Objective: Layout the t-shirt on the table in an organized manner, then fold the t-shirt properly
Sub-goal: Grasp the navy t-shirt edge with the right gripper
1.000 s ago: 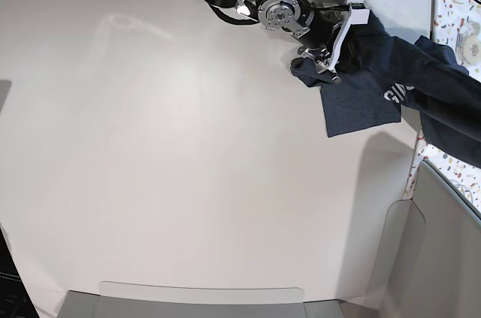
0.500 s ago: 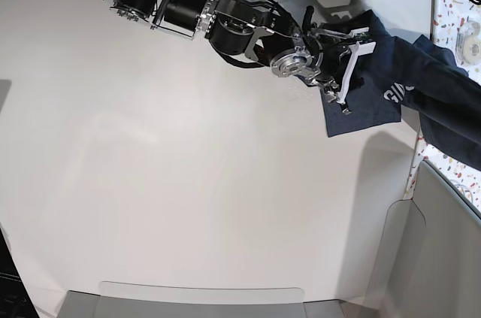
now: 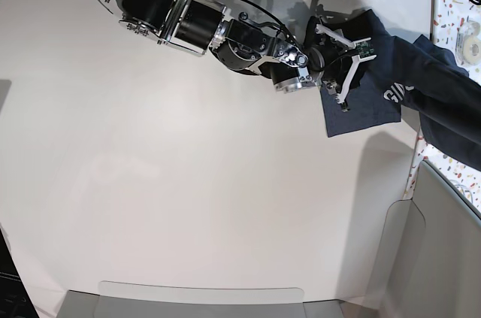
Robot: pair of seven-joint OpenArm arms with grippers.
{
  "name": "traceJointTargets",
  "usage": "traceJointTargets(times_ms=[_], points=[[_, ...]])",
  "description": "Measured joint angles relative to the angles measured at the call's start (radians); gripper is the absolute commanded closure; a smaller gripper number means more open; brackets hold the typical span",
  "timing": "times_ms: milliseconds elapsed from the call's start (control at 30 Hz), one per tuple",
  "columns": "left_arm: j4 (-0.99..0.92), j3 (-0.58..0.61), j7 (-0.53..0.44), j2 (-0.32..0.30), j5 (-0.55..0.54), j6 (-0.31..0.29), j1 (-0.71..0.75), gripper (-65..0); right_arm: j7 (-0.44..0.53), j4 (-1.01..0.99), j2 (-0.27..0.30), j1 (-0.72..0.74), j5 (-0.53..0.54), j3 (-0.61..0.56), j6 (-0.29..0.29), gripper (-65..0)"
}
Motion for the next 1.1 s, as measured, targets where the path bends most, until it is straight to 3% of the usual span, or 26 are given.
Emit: traceJointTargets(times_ms=[100, 333, 400, 500, 567, 800, 1100], points=[[0.000, 0.000, 0.001, 0.000, 0.000, 0.000, 0.000, 0.0, 0.070, -0.046, 0.007, 0.001, 0.012, 0.002, -0.013, -25.8], [-0.002, 0.000, 0.000, 0.019, 0.003, 0.003, 0.000, 0.0, 0.091, -0.076, 0.004, -0.002, 0.008, 0.003, -0.163, -25.5], [-0.002, 0.000, 0.000, 0.022, 0.000, 0.003, 0.000, 0.0, 0.096, -0.092, 0.003, -0.002, 0.011, 0.004, -0.212, -20.7], [-0.002, 0.000, 0.001, 0.027, 0.002, 0.004, 0.000, 0.0, 0.089, -0.105, 0.001, -0.003, 0.007, 0.004, -0.254, -0.7], [-0.002, 0.000, 0.000, 0.027, 0.000, 0.003, 0.000, 0.0, 0.080, -0.108, 0.003, -0.004, 0.003, 0.004, -0.271, 0.0], [-0.002, 0.000, 0.000, 0.027, 0.000, 0.004, 0.000, 0.0, 0.065, -0.072, 0.010, -0.003, -0.002, 0.015, -0.274, 0.0], [-0.002, 0.000, 0.000, 0.027, 0.000, 0.003, 0.000, 0.0, 0.064, 0.076, 0.008, 0.000, -0.002, 0.169, -0.274, 0.0]])
